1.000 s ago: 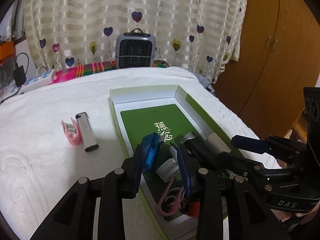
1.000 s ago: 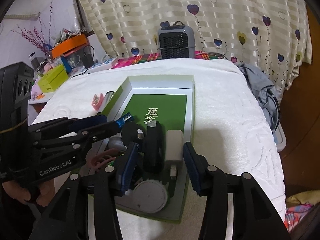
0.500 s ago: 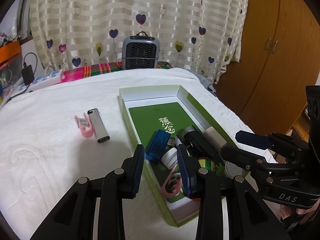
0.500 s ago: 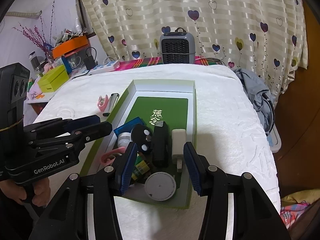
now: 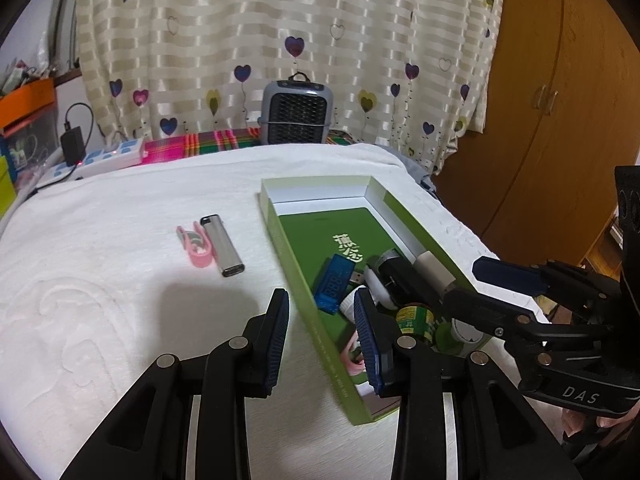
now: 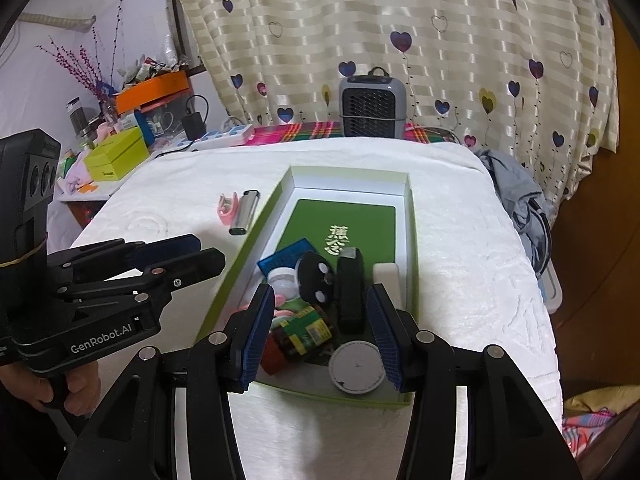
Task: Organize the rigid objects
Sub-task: 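Lower both items into the box and open both grippers, then withdraw both grippers toward the pink clip and silver case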
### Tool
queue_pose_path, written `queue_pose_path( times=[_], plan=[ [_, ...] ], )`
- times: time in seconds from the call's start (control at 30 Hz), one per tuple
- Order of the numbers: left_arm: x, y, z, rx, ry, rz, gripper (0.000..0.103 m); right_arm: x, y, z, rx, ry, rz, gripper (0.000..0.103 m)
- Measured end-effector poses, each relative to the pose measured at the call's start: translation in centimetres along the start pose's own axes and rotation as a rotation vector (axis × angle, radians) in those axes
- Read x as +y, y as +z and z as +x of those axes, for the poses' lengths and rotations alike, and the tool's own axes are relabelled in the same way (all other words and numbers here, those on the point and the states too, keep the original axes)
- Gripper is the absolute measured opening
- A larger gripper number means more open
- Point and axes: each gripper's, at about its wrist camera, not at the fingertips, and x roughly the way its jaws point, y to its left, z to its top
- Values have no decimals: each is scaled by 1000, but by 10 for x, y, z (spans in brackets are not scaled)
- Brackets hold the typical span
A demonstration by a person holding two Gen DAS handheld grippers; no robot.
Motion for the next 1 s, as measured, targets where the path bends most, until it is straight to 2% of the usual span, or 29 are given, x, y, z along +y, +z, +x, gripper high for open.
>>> queue_pose_path(
  times=[0.57, 1.0],
  plan=[
    [43, -6, -9, -12, 44, -89, 33, 27, 6, 6, -7, 48, -46, 50],
    [74, 15, 14, 15, 120, -124, 33, 40, 25, 20, -16, 74, -81, 50]
  ],
)
